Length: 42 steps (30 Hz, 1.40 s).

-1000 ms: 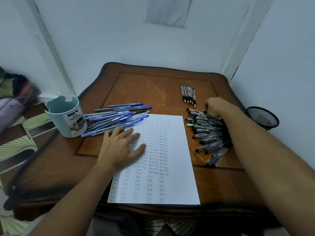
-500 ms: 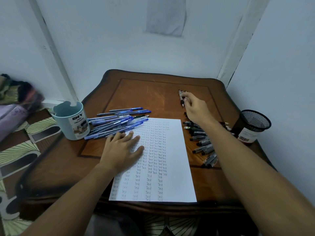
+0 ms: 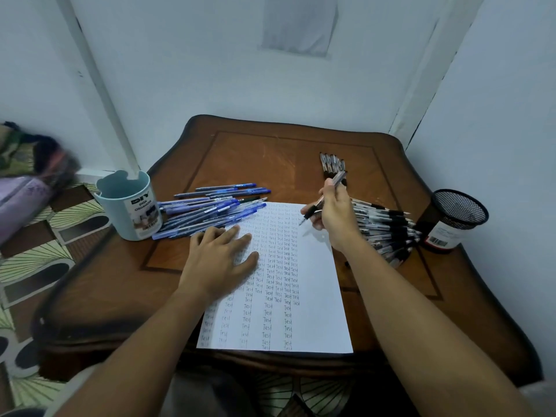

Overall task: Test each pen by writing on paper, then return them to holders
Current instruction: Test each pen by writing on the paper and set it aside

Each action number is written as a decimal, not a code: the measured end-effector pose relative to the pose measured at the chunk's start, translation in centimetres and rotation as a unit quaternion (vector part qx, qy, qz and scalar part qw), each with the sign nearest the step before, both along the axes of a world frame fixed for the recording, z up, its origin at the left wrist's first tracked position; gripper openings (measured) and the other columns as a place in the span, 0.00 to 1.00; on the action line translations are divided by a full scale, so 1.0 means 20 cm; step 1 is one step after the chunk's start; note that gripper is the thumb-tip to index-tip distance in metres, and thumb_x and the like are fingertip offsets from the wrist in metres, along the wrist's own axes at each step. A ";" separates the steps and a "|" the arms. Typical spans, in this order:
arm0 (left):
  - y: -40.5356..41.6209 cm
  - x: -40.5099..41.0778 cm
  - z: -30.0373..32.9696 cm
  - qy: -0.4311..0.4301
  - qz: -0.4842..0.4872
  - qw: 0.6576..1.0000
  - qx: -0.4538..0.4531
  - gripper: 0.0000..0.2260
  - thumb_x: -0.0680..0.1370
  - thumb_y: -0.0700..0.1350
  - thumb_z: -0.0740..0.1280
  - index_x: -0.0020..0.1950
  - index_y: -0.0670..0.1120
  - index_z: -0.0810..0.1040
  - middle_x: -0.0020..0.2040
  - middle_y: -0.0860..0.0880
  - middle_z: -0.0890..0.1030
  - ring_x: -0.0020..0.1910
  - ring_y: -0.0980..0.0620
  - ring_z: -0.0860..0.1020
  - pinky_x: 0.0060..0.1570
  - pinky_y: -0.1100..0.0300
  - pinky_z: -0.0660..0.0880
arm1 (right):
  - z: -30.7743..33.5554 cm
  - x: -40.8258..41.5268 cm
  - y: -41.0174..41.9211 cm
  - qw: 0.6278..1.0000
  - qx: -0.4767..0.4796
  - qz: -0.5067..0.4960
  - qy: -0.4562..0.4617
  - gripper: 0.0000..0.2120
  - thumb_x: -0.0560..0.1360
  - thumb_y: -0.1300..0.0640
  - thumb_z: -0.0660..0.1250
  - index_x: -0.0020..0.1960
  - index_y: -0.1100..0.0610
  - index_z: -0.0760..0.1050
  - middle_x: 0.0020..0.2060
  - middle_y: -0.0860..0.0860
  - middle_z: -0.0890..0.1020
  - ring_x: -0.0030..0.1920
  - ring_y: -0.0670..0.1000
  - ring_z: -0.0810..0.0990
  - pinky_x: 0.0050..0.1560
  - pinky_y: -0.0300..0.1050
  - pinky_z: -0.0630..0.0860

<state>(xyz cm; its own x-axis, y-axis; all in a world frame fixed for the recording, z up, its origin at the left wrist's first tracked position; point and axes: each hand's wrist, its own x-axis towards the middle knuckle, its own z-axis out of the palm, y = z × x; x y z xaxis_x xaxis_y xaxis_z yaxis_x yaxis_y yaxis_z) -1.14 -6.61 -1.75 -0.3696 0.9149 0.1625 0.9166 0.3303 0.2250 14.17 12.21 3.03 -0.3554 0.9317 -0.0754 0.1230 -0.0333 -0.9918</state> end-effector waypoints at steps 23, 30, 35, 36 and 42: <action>0.01 0.00 0.01 0.004 0.009 1.000 0.008 0.30 0.75 0.67 0.48 0.70 0.59 0.74 0.75 0.55 0.69 0.67 0.54 0.63 0.66 0.50 0.52 | -0.21 0.02 -0.07 0.997 0.076 -0.009 -0.013 0.12 0.78 0.69 0.66 0.48 0.54 0.69 0.40 0.59 0.80 0.37 0.53 0.80 0.42 0.51 0.80; 0.00 0.00 0.01 0.002 0.012 1.000 0.005 0.31 0.74 0.68 0.47 0.71 0.59 0.73 0.75 0.55 0.68 0.68 0.54 0.63 0.66 0.50 0.51 | -0.21 0.02 -0.08 0.998 0.065 -0.015 -0.020 0.10 0.78 0.68 0.66 0.49 0.56 0.69 0.40 0.58 0.81 0.37 0.53 0.81 0.44 0.53 0.81; 0.00 0.00 0.01 0.007 0.011 1.000 -0.004 0.30 0.75 0.68 0.47 0.71 0.59 0.72 0.76 0.55 0.67 0.68 0.54 0.62 0.66 0.50 0.52 | -0.20 0.01 -0.09 0.997 0.068 -0.026 -0.009 0.09 0.79 0.69 0.64 0.49 0.57 0.68 0.42 0.59 0.79 0.36 0.52 0.79 0.39 0.44 0.79; 0.00 0.01 0.00 0.005 0.012 1.000 -0.004 0.30 0.75 0.68 0.47 0.72 0.59 0.72 0.76 0.55 0.67 0.68 0.54 0.62 0.66 0.50 0.52 | -0.20 0.01 -0.09 0.998 0.062 -0.030 -0.003 0.09 0.79 0.69 0.64 0.50 0.57 0.68 0.42 0.60 0.79 0.36 0.52 0.79 0.37 0.43 0.78; 0.00 0.00 0.01 0.001 0.010 1.000 -0.003 0.33 0.73 0.69 0.45 0.72 0.59 0.72 0.76 0.55 0.67 0.69 0.54 0.62 0.66 0.50 0.51 | -0.19 0.02 -0.10 0.996 0.084 -0.008 -0.025 0.10 0.79 0.67 0.64 0.49 0.53 0.68 0.42 0.55 0.78 0.38 0.50 0.78 0.37 0.40 0.76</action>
